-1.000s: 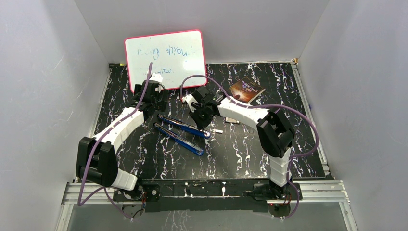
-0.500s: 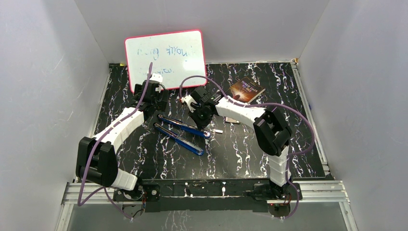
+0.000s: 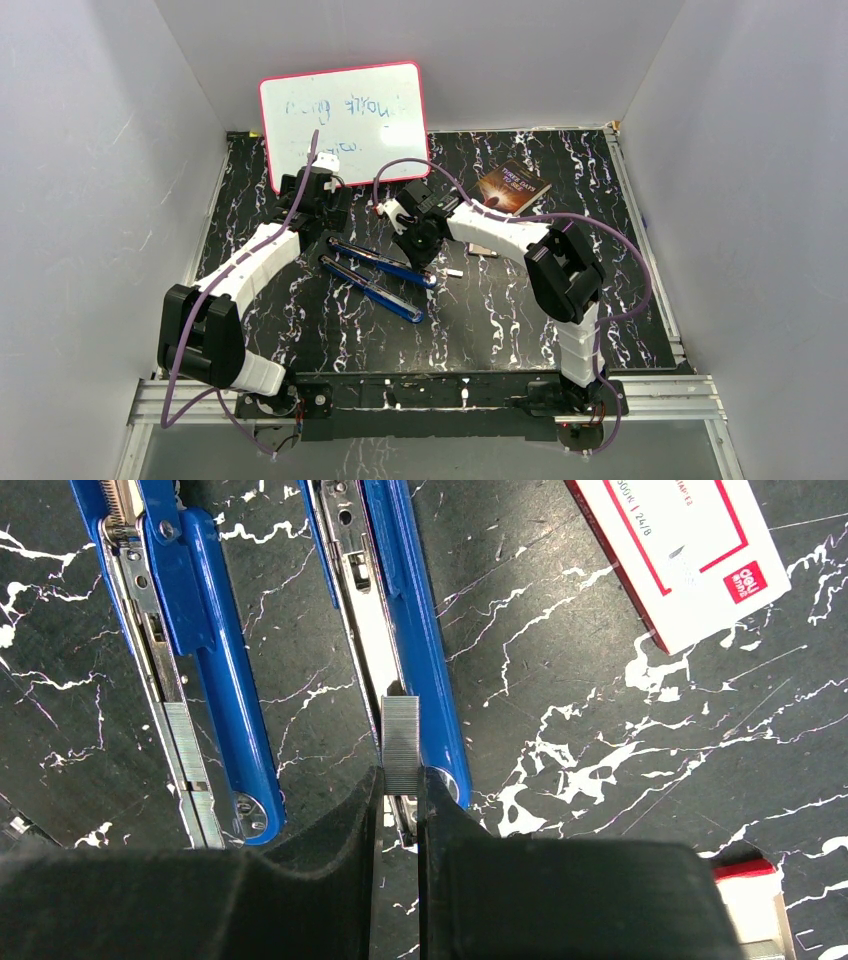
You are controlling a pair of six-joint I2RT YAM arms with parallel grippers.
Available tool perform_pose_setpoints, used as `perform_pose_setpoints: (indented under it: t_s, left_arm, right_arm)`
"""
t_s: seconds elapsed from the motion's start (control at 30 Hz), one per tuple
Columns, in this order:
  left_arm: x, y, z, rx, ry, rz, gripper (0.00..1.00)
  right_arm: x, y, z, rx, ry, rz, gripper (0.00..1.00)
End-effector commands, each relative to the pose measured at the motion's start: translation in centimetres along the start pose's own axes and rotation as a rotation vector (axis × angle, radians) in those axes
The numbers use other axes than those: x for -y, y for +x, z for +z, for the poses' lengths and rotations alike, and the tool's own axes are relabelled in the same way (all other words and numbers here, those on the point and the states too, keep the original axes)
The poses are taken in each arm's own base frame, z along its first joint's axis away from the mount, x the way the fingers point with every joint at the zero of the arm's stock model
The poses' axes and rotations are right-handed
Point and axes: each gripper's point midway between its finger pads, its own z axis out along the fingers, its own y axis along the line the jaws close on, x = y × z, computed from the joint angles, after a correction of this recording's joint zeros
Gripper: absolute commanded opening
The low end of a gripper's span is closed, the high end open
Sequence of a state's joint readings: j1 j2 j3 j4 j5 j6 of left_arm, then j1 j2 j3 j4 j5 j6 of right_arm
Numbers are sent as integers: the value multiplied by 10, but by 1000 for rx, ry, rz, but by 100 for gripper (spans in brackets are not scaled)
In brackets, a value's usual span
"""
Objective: Load the staples into the stapler
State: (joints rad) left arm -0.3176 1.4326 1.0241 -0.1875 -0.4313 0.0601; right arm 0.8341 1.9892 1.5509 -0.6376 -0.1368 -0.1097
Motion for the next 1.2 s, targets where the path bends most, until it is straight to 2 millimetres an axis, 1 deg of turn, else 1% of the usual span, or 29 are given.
perform_pose_setpoints:
  t_s: [0.0,0.2,0.53,0.7,0.93,1.17]
  left_arm:
    - [-6,-10,-7,27,-23,0,98]
    - [-6,-10,-6,26,-23,0,98]
    - [-6,-10,-6,28,-21,2,98]
    - [-6,-11,-7,29,-23,1,98]
    - [-5,-10,-7,29,-22,4,98]
    - [-5,-11,-7,31,-23,4,98]
  right_arm:
    - [-2,-22,-14,55,3,-23,0]
    - [-10,-31,-22,105,-5,-63,0]
    - [-10,-26,-15,72,-6,-61,0]
    - [-9,-29,-17,83,3,-64,0]
    - [-13,-38,-27,137,6,-82,0]
    - [-15,-36,-26,127,1,-91,0]
